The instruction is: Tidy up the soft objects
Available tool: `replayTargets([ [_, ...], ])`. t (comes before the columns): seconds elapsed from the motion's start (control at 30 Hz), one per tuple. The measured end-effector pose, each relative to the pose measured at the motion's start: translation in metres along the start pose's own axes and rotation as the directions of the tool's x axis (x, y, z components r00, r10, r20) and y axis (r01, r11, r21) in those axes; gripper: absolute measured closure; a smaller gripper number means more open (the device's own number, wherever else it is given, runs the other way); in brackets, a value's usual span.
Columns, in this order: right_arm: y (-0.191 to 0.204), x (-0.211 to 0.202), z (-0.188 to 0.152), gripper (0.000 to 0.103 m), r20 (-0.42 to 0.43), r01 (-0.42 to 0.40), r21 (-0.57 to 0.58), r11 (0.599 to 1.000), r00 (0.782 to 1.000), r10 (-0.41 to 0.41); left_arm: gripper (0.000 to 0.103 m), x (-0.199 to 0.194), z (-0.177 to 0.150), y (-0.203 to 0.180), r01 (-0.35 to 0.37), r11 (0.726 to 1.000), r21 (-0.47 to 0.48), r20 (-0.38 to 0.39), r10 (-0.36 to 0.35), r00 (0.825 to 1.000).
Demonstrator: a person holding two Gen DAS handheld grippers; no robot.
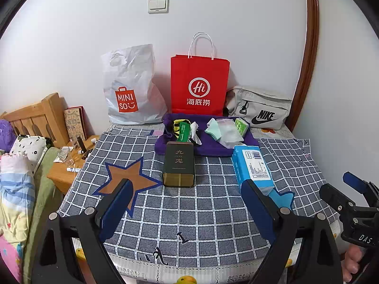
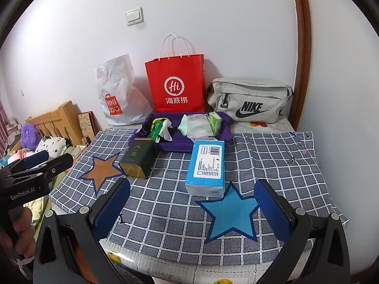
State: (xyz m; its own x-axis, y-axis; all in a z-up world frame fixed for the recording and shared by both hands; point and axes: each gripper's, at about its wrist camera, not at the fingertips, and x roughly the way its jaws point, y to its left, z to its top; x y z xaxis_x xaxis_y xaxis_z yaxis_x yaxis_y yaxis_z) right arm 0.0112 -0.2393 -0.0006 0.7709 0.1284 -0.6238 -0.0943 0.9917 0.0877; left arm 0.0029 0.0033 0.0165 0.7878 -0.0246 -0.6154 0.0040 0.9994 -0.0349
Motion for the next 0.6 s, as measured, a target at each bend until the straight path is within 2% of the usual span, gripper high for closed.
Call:
replayTargets([
  [0.6, 0.0014, -0.0018, 0.0014, 0.000, 0.005, -0.002, -0.001, 1.000, 1.000, 0.002, 0.011, -0.0002, -0.0031, -0.0004, -0.003, 1.000, -0.003, 0.002, 0.003, 1.000],
])
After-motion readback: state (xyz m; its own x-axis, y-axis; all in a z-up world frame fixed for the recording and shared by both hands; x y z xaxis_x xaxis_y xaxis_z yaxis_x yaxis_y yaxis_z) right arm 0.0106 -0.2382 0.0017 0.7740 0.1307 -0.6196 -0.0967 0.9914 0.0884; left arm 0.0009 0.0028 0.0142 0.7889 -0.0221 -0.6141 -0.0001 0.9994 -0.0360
